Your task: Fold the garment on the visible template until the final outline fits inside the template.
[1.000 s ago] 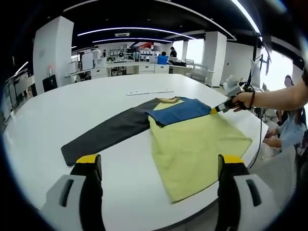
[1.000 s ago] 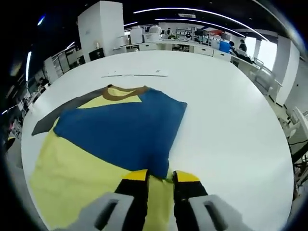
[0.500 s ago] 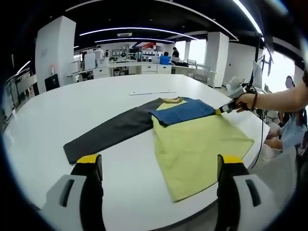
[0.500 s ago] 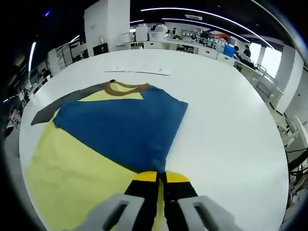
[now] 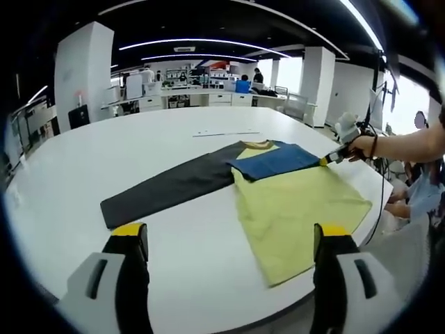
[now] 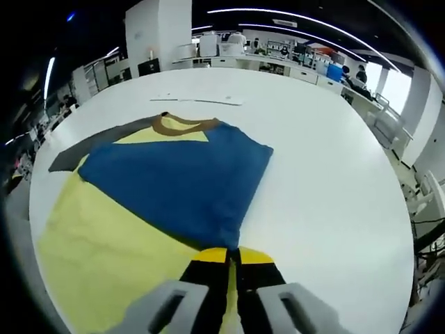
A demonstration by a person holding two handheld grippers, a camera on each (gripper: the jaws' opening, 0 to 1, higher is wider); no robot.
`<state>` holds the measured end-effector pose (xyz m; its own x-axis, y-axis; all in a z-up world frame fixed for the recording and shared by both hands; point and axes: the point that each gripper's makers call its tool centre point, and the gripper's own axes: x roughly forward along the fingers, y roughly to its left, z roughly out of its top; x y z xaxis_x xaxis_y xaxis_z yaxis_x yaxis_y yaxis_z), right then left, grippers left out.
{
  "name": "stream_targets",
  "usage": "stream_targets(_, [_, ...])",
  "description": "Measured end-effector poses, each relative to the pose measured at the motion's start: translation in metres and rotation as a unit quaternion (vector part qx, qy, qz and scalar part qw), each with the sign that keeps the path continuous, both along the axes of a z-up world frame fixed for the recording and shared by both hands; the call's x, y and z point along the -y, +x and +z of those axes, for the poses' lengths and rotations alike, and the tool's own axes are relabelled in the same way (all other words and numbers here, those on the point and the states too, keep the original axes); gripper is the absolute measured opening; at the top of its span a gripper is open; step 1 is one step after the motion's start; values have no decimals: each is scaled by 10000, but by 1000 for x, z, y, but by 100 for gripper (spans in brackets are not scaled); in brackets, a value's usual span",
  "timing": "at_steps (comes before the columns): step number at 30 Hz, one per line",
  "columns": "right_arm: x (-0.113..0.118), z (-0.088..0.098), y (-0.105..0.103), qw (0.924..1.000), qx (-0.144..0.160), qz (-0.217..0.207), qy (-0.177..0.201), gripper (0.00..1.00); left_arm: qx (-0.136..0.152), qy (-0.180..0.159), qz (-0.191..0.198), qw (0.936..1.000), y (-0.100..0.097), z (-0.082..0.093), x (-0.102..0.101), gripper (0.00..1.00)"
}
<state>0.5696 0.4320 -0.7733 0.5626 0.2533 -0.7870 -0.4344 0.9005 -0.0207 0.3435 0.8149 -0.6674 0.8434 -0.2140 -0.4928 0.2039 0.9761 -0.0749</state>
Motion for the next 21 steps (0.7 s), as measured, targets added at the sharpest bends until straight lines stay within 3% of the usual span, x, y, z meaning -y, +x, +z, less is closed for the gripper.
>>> stream_targets(14, [11, -1, 1, 9999, -60, 90, -23, 0, 31, 16, 243, 9997, 2, 5, -20, 94])
stream_targets(17, [8, -1, 2, 9992, 17, 397, -85, 0, 40, 21, 294, 9996, 2, 7, -20, 94])
stream_targets(19, [7, 1, 0, 9992, -1, 390, -32, 7, 29, 14, 326, 9995, 2, 7, -21, 94])
stream_targets(21, [7, 4, 0, 9996, 21, 259, 71, 27, 48, -20, 392, 9992, 3, 9, -23, 93])
